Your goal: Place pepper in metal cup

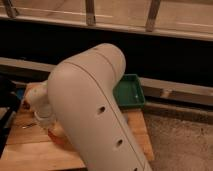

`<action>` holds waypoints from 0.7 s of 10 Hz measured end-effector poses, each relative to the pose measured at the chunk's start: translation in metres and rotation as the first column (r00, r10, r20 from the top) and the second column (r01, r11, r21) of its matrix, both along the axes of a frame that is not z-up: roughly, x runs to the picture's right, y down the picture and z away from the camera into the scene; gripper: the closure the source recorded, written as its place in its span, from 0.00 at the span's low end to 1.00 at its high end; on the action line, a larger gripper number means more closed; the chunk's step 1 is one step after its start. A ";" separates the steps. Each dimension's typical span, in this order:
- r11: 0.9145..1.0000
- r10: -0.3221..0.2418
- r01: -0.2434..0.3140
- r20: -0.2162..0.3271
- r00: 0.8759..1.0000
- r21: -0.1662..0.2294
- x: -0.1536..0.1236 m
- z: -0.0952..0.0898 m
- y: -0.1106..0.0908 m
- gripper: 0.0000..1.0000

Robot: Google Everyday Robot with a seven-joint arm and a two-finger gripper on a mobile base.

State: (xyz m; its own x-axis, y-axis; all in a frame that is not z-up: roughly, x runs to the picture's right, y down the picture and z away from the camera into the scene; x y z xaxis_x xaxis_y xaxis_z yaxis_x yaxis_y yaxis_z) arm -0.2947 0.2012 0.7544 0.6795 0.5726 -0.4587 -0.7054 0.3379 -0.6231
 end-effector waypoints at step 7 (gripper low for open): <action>0.991 0.074 -0.080 0.064 0.995 0.103 0.003 -0.015 -0.049 1.00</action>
